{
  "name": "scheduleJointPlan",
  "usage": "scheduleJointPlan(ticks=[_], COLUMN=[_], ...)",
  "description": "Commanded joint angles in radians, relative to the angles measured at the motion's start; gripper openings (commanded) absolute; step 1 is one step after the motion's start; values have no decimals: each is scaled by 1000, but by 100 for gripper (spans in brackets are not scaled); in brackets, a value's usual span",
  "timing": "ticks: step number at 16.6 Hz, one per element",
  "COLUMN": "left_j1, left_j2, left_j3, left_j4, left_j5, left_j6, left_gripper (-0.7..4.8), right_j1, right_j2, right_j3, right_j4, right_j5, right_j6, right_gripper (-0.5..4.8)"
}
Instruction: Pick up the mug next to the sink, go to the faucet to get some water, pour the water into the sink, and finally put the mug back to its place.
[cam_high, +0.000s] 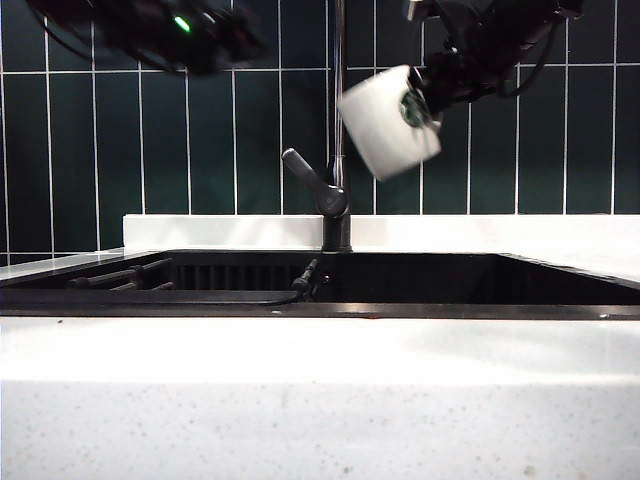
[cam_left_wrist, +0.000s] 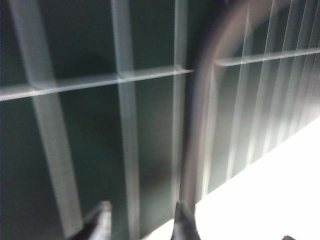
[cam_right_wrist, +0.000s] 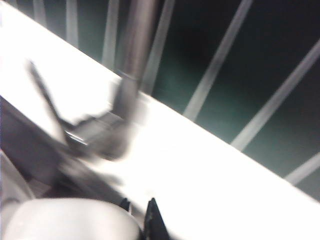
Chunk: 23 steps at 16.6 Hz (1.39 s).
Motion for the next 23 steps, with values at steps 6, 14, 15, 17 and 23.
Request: scheduleJointPlan(ticks=[6, 14, 15, 17, 23], left_j1=[18, 18, 18, 18, 18], left_j2=[-301, -595, -635, -757, -1025], left_j3=[-2, -329, -385, -547, -897], left_j4=[-717, -841, -842, -841, -744], left_j5=[-98, -199, -200, -233, -270], left_j6=[45, 73, 74, 74, -8], left_gripper=[7, -6, -6, -6, -6], right_j1=[5, 11, 12, 12, 37], right_j2=[-26, -26, -26, -26, -26], right_j3=[14, 14, 14, 14, 14], right_j4=[-28, -134, -134, -114, 23], right_j5=[151, 153, 154, 184, 372], right_j6=[-559, -583, -583, -587, -1022], right_gripper=[-1, -1, -1, -1, -2])
